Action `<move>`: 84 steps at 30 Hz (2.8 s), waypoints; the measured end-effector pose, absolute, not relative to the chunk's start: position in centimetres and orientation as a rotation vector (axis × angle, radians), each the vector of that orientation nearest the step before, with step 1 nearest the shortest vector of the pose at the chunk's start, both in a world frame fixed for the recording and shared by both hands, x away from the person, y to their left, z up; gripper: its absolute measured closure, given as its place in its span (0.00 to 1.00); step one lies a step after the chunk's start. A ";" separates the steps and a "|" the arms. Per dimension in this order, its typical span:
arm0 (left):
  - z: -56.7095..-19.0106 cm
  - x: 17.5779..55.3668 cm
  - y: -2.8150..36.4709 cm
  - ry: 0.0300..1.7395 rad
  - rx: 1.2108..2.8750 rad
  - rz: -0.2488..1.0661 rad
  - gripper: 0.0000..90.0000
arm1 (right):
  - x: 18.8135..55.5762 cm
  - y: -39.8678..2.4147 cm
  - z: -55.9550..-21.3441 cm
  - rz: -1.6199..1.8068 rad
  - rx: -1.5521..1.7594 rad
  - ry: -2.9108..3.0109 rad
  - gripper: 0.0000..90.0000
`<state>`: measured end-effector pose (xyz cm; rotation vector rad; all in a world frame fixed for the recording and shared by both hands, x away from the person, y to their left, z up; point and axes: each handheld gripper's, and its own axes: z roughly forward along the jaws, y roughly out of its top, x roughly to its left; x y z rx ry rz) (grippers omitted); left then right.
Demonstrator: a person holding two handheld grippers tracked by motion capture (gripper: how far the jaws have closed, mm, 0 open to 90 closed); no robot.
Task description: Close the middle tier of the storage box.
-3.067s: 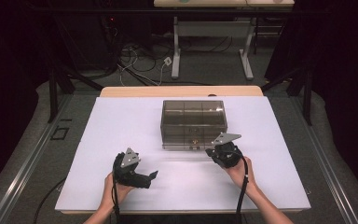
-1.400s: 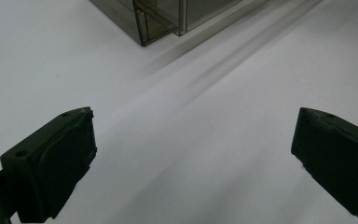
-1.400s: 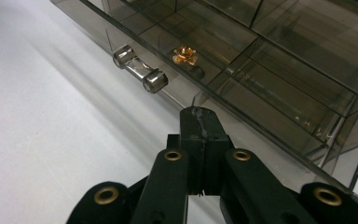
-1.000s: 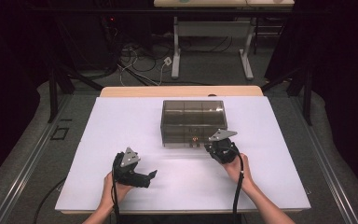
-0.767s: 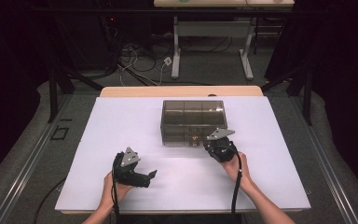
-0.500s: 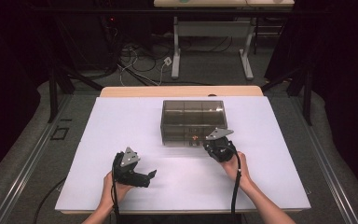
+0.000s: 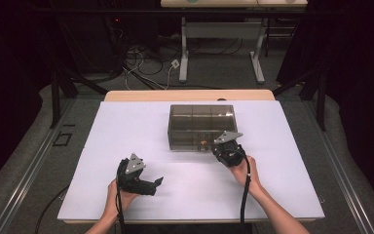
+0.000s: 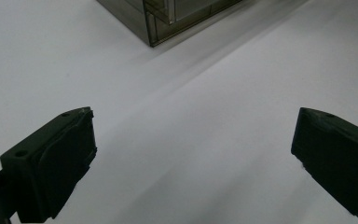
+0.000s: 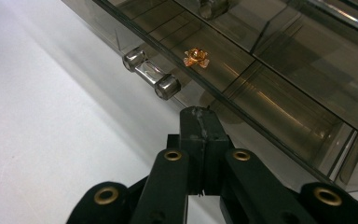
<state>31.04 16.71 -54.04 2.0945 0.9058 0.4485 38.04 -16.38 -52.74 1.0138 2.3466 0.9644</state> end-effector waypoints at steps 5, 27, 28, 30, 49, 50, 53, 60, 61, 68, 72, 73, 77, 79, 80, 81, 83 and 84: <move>-54.0 31.0 16.7 0.906 2.098 0.452 0.00 | 38.3 -16.3 -52.8 0.959 1.017 2.352 1.00; -54.1 31.1 16.7 0.904 2.097 0.452 0.00 | 39.4 -16.2 -52.8 0.960 1.051 2.334 1.00; -54.1 31.1 16.7 0.904 2.098 0.451 0.00 | 39.5 -16.2 -52.8 0.964 1.052 2.334 1.00; -54.1 31.1 16.7 0.898 2.103 0.450 0.00 | 39.6 -16.2 -52.8 0.953 1.054 2.336 1.00; -54.1 31.1 16.7 0.899 2.104 0.452 0.00 | 40.3 -16.1 -53.2 0.970 1.087 2.329 1.00; -54.1 31.1 16.7 0.902 2.107 0.457 0.00 | 40.3 -16.1 -53.2 0.968 1.092 2.329 1.00; -54.1 31.0 16.6 0.903 2.098 0.448 0.00 | 40.4 -16.1 -53.2 0.977 1.096 2.325 1.00; -54.1 31.0 16.6 0.906 2.103 0.443 0.00 | 40.5 -16.2 -53.3 0.990 1.094 2.322 1.00; -54.1 31.1 16.6 0.903 2.108 0.446 0.00 | 40.5 -16.2 -53.4 0.992 1.100 2.322 1.00; -54.1 31.0 16.5 0.898 2.105 0.456 0.00 | 40.6 -16.1 -53.3 1.004 1.094 2.315 1.00; -54.0 31.0 16.6 0.891 2.119 0.455 0.00 | 40.5 -16.0 -53.2 1.007 1.090 2.310 1.00; -54.1 31.0 16.6 0.893 2.112 0.460 0.00 | 40.5 -16.0 -53.1 1.003 1.085 2.317 1.00; -54.1 31.0 16.7 0.897 2.107 0.462 0.00 | 40.6 -16.0 -53.1 1.009 1.086 2.319 1.00; -54.1 31.0 16.7 0.899 2.108 0.460 0.00 | 40.6 -16.0 -53.1 1.010 1.085 2.321 1.00; -54.1 31.0 16.6 0.900 2.107 0.456 0.00 | 40.5 -16.0 -53.1 1.011 1.085 2.320 1.00; -54.1 31.0 16.6 0.897 2.110 0.459 0.00 | 40.6 -16.0 -53.1 1.021 1.084 2.312 1.00; -54.2 30.9 16.6 0.892 2.116 0.456 0.00 | 40.6 -16.0 -53.1 1.017 1.084 2.319 1.00; -54.2 30.9 16.6 0.897 2.114 0.454 0.00 | 40.6 -16.0 -53.0 1.016 1.084 2.322 1.00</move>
